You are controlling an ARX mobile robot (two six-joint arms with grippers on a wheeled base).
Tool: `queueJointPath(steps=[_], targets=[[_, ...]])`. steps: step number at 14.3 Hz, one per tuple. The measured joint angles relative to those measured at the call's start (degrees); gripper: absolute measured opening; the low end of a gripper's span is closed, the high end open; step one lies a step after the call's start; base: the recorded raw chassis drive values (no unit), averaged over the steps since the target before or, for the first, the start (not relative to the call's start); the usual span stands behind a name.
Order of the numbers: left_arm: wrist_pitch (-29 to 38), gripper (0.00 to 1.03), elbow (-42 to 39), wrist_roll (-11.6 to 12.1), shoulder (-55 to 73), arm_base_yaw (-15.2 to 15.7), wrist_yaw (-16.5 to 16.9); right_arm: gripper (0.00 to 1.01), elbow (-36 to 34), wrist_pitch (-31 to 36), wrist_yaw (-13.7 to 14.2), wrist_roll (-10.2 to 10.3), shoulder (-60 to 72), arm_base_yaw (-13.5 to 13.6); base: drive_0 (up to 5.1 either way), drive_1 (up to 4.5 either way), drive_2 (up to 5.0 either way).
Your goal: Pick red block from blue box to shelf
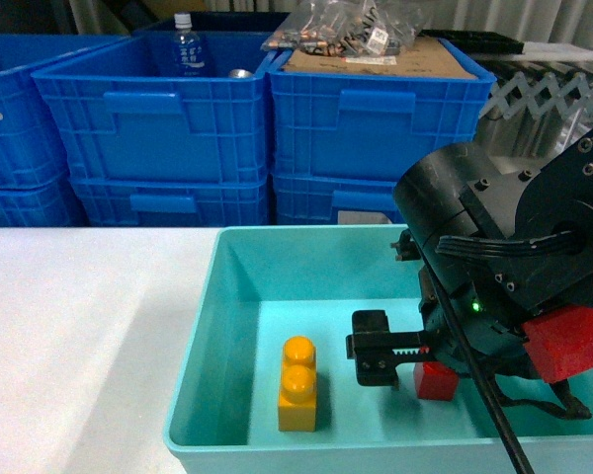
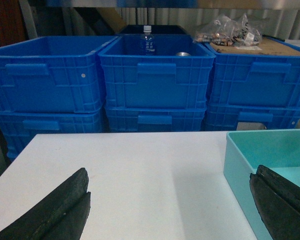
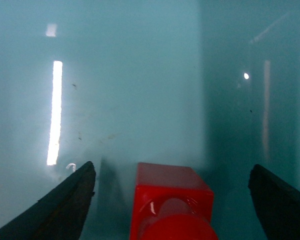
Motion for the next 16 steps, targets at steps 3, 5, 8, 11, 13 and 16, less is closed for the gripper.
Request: queueJointPath(steps=[3,5,8,11,13,16], targets=[[0.0,0.98,0.0,0.0,0.0,0.0,0.0,0.54,0.3,-0.3,0.4,0.0,1.2,0.0,0.0,0.00,0.0],[0.0,0.98,0.0,0.0,0.0,0.0,0.0,0.29,0.0,-0.1,0.2,0.3,0.5,0.0,0.0,0.00,0.0],[0.0,0.98,0.0,0.0,0.0,0.0,0.0,0.28,-5.6,4.3,0.3,0.8,-8.9,0.1,0.0,0.00,0.0],[0.0,0.98,0.0,0.0,0.0,0.0,0.0,0.28,-16.0,15.3,4.3,-1.7,-26.7,0.8,0.0,0.00,0.0],[0.0,0.98,0.0,0.0,0.0,0.0,0.0,0.28,-28.5,23.4,9.2,-5.7,-42.3,-0.2,0.0,0.00,0.0],[0.0,0.98,0.0,0.0,0.0,0.0,0.0,0.28,-43.3,38.1,13.4,-14.6,-56.6,0.7,0.0,0.00,0.0]])
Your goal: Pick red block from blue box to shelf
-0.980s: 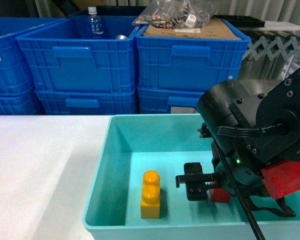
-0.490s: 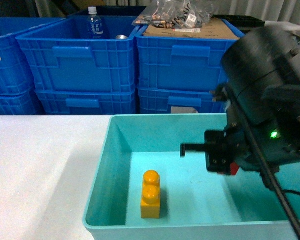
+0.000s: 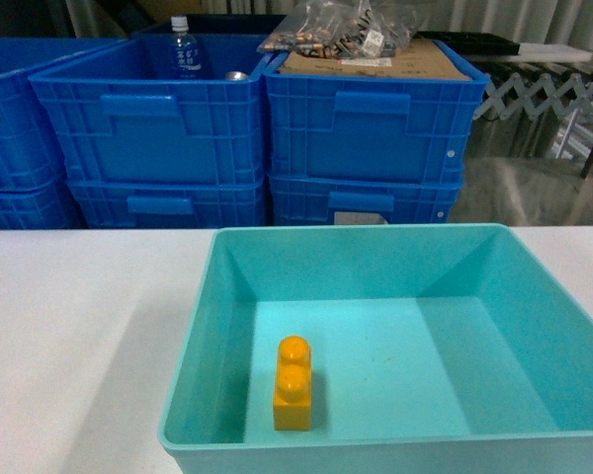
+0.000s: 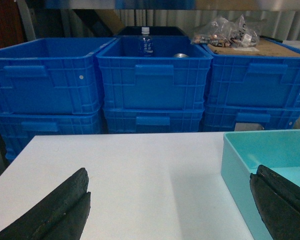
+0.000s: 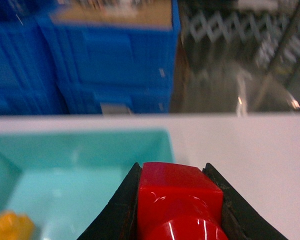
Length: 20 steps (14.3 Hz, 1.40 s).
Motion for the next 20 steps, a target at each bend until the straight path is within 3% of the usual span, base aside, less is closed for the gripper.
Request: queueJointPath(steps=[1,2,6,11,13,20], targets=[[0.0,0.98,0.0,0.0,0.0,0.0,0.2,0.28,-3.0,9.0,-3.2,-2.1,0.8,-1.6,0.0,0.00,0.0],[-0.1,0.98,0.0,0.0,0.0,0.0,-0.1,0.28,-11.1,16.2,-8.2,-4.2,-5.7,-7.1,0.0,0.00,0.0],[-0.1,0.98,0.0,0.0,0.0,0.0,0.0,0.28,-16.2,10.1,-14.9,-5.0,-16.7,-13.6,0.0,0.00,0.0],[-0.1,0.98,0.0,0.0,0.0,0.0,0.0,0.28,-20.6,4.3,-20.0,-5.1,-26.2,-18.7,0.0,0.00,0.0],[-0.1,0.98,0.0,0.0,0.0,0.0,0.0,0.28,-20.6,0.8,-25.3,-5.1,-32.2,-24.3,0.0,0.00,0.0],[-0.1,0.98,0.0,0.0,0.0,0.0,0.0,0.28,-20.6,-11.7,-26.1,-5.1,-44.7,-24.7,0.0,0.00,0.0]])
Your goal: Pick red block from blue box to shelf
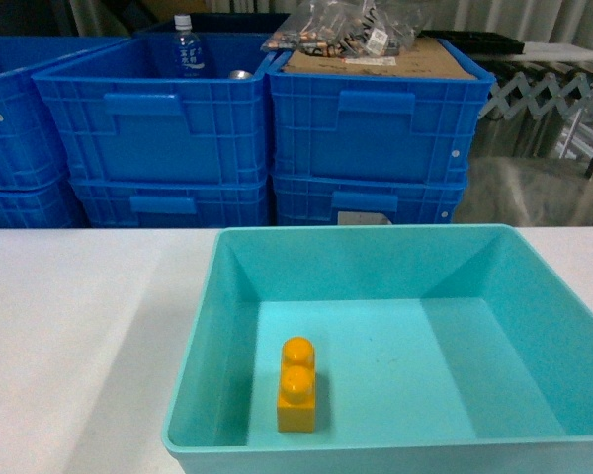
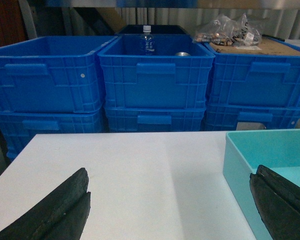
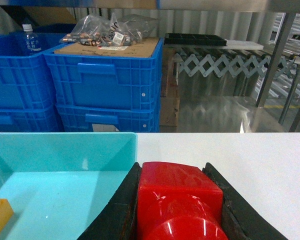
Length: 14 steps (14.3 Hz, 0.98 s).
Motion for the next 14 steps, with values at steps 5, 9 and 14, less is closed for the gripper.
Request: queueJointPath(steps=[5,9,14], targets=[[0.0,0.98,0.0,0.0,0.0,0.0,0.0,0.28,0.0,-6.2,0.0,0.0,-6.4,0.0,0.0,0.00,0.0],[0.0,0.98,0.0,0.0,0.0,0.0,0.0,0.28,0.0,-12.2,0.0,0.0,-11.5,0.0,0.0,0.00,0.0],[0.0,0.98,0.0,0.0,0.0,0.0,0.0,0.28,0.0,-19.5,-0.1,0.0,-19.2,0.0,0.0,0.00,0.0]])
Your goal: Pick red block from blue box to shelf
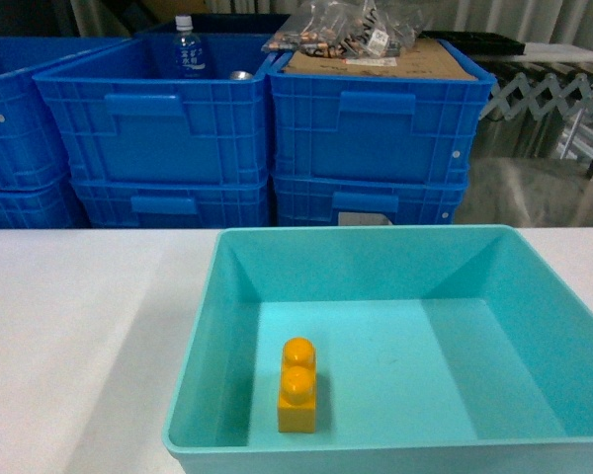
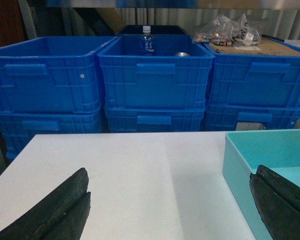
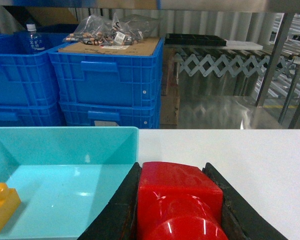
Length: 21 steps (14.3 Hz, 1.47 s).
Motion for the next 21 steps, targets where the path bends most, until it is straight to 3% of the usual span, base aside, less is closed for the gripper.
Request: queueJointPath(steps=[21], targets=[[0.0,0.98,0.0,0.0,0.0,0.0,0.0,0.28,0.0,0.0,0.0,0.0,0.0,0.0,-1.4,-1.43,-1.4]])
